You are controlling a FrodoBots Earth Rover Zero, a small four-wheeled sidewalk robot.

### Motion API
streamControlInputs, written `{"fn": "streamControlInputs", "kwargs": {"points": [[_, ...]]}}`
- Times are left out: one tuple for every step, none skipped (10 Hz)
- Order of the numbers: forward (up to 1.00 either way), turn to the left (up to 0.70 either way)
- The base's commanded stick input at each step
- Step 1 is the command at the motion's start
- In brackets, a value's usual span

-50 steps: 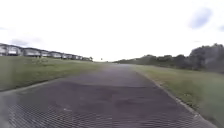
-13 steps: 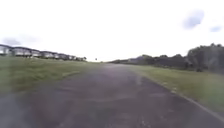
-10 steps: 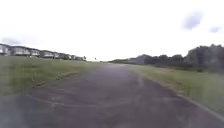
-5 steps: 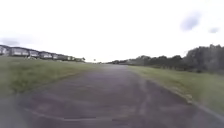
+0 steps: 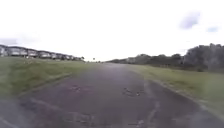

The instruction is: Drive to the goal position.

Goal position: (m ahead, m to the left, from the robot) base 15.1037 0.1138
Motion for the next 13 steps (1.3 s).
{"fn": "streamControlInputs", "kwargs": {"points": [[0.7, 0.0], [0.7, 0.0], [0.7, 0.0], [0.7, 0.0], [0.7, 0.0], [0.7, 0.0], [0.7, 0.0], [0.7, 0.0], [0.7, 0.0], [0.7, 0.0], [0.7, 0.0], [0.7, 0.0], [0.7, 0.0]]}}
